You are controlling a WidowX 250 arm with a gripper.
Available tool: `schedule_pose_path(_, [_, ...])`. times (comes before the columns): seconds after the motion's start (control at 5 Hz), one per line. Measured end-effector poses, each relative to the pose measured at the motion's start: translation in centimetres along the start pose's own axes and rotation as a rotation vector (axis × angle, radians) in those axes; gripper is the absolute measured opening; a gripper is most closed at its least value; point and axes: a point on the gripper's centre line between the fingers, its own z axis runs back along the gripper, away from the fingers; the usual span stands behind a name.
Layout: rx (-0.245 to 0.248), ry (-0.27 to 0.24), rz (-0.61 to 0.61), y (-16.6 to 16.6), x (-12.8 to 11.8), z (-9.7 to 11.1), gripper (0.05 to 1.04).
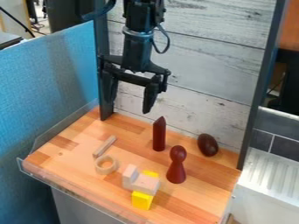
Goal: Took the brown object and put it on top of the yellow and white objects
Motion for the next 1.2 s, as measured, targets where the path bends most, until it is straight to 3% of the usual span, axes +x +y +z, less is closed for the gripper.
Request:
schedule_pose_path(0.2, [-0.005,0.037,-0.009,-0.3,-0.1,-1.0,1.001])
schedule_pose_path(0.4, [-0.062,0.115,-0.159,-2.1,-0.1,-2.4,1.001])
schedule_pose_path(0.6, [-0.008,0.136,-0.288,-2.8,0.9,-4.0,1.001])
schedule_pose_path(0.8, [0.023,0.097,-0.35,-3.3,1.6,-4.5,1.001])
schedule_pose_path(1.0, [0.096,0.014,-0.307,-4.2,2.0,-5.9,1.0])
schedule_pose_path(1.2, [0.093,-0.052,-0.204,-3.5,4.0,-4.3,1.001])
